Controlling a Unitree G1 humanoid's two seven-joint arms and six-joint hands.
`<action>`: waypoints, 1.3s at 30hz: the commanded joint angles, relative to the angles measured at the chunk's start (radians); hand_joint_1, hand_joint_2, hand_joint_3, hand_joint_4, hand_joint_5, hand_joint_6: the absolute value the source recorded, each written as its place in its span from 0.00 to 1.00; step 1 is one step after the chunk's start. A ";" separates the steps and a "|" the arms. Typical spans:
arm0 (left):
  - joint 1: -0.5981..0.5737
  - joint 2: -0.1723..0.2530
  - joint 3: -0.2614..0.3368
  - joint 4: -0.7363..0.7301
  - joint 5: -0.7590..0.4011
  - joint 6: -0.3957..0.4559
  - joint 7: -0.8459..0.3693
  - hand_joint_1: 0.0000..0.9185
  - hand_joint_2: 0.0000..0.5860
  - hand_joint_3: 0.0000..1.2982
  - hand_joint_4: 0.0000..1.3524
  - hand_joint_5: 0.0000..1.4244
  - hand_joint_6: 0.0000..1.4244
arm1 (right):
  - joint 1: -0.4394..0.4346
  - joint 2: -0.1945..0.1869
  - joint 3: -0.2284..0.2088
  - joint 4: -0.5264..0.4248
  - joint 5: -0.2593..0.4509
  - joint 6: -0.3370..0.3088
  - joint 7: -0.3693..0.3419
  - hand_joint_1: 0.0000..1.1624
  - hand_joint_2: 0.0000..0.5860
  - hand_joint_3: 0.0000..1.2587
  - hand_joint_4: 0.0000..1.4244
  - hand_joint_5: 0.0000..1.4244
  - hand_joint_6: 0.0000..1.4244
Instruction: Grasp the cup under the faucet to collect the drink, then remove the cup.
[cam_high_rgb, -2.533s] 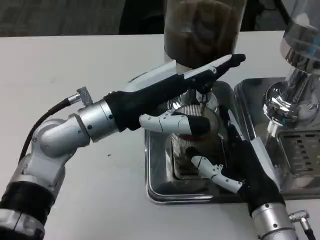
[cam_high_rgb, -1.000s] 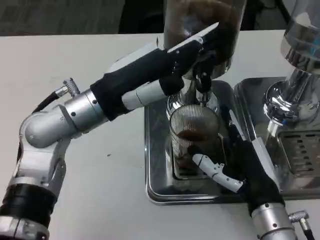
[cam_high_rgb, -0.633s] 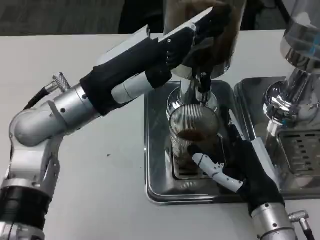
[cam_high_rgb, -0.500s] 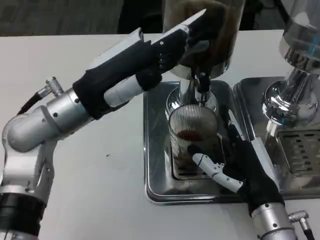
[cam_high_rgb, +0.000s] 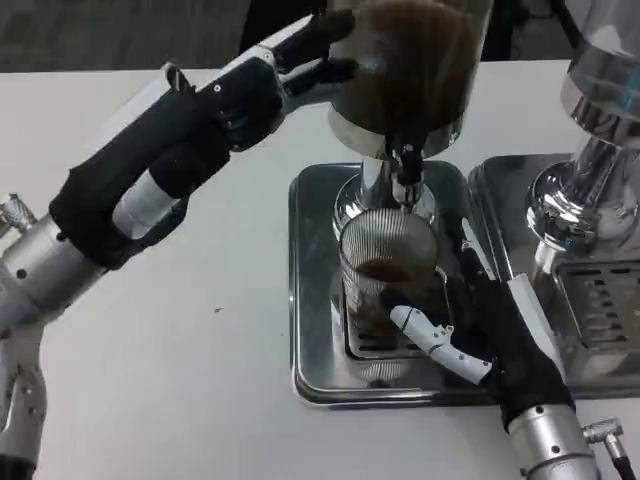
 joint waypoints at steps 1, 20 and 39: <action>0.063 0.023 0.040 -0.036 0.001 0.002 0.018 0.00 0.11 0.13 0.09 0.12 0.09 | 0.008 -0.001 -0.020 -0.002 0.021 -0.033 -0.004 0.48 0.42 0.00 0.00 0.00 0.00; 0.187 0.054 0.098 0.200 0.130 -0.060 0.100 0.00 0.14 0.16 0.14 0.16 0.10 | -0.021 -0.017 -0.022 0.069 0.020 -0.109 0.022 0.49 0.38 0.00 0.00 0.00 0.00; 0.191 0.072 0.090 0.310 0.180 -0.081 0.116 0.00 0.16 0.23 0.19 0.20 0.10 | -0.124 -0.007 -0.004 0.274 0.016 -0.248 0.030 0.47 0.35 0.00 0.00 0.00 0.00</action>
